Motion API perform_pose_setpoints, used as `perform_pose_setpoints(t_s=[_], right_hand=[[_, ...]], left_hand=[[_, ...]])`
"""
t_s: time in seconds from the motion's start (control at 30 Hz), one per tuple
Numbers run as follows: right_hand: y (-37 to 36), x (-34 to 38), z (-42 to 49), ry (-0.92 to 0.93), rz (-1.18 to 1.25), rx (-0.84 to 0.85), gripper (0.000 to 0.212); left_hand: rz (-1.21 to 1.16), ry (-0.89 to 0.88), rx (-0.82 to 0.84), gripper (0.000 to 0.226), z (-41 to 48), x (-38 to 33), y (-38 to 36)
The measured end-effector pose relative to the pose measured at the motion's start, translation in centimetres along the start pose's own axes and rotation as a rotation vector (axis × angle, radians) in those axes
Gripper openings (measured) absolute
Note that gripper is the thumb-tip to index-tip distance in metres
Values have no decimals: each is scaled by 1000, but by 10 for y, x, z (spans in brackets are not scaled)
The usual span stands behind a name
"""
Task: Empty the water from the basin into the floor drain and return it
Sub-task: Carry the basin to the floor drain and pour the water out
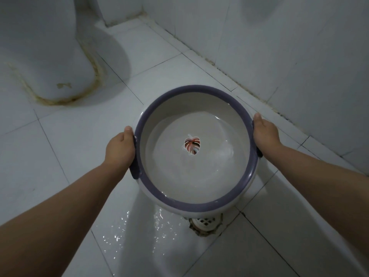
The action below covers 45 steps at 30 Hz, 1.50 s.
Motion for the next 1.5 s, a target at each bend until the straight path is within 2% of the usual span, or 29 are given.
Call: perform_pose_setpoints(t_s=[1.5], right_hand=[[1, -2, -2, 43, 24, 26, 47]], left_hand=[[12, 2, 21, 50, -15, 0, 9]])
Point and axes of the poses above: each hand's wrist, its own z-axis towards the middle knuckle, its own y-axis out of the back of the hand, x = y × z, the point moved 1 cm from there along z, towards the middle knuckle, and after that the axes turned 7 degrees about y, right-handed, at the moved point
